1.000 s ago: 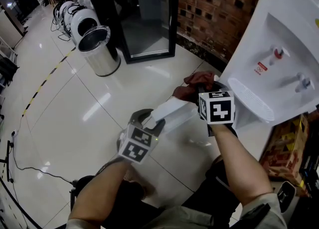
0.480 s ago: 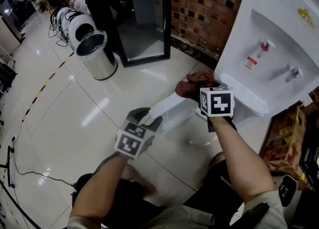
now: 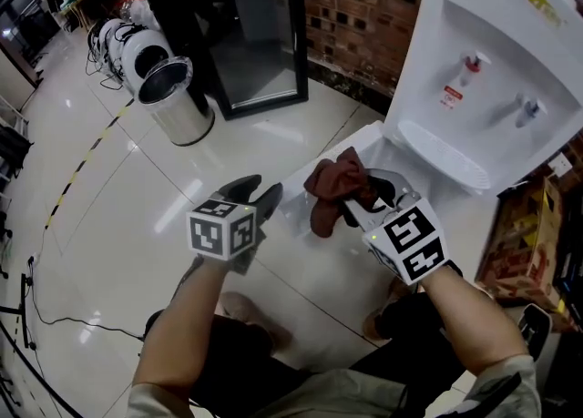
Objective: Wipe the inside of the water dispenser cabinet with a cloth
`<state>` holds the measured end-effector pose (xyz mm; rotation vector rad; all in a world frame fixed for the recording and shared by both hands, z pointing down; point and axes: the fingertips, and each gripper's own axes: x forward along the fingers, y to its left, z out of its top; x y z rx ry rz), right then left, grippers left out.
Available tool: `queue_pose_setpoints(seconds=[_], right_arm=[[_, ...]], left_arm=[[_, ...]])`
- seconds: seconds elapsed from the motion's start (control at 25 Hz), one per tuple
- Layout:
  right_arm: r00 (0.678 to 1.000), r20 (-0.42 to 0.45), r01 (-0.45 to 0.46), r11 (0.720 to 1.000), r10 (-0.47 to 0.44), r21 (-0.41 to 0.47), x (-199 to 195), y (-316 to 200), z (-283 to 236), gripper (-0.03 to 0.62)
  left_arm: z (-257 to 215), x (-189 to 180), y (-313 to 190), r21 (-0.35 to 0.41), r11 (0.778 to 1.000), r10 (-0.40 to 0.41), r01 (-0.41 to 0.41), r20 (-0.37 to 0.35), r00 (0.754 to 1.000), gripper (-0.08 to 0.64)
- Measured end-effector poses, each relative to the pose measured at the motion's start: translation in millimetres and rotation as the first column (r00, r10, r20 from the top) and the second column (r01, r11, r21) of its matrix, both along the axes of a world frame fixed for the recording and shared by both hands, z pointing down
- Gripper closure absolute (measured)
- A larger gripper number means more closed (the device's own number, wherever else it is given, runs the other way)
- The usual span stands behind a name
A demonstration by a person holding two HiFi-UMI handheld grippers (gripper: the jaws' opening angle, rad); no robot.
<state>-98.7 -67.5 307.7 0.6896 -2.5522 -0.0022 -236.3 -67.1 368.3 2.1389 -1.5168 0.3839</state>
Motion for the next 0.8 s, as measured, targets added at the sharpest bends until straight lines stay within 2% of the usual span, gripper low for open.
queue_pose_setpoints(seconds=[0.08,0.2,0.4,0.6,0.8], right_arm=[[0.994,-0.022,0.11,0.994,-0.111,-0.014,-12.0,30.8,9.2,0.466],[0.963,-0.081,0.252,0.967,-0.255,-0.048,-31.6,65.2,29.4,0.466],[0.907,-0.148,0.384,0.919,-0.393,-0.087,-66.0,88.2,55.5,0.466],[0.877,-0.195,0.418,0.897,-0.439,-0.142,-84.2,81.2,84.6,0.466],[0.905,-0.178,0.357,0.917,-0.386,-0.176,-79.7,58.5,97.5,0.468]], left_arm=[[-0.6,0.8,-4.1,-0.002,1.0,0.009,-0.009,-0.061,0.998,0.375],[-4.3,9.4,-9.6,0.002,0.999,0.047,-0.047,-0.126,0.991,0.402],[-0.9,26.7,-10.4,-0.005,0.991,0.13,-0.131,-0.089,0.987,0.494],[-0.7,31.5,-9.8,0.005,0.989,0.145,-0.145,-0.085,0.986,0.5],[0.3,31.2,-8.9,0.008,0.99,0.143,-0.143,-0.09,0.986,0.502]])
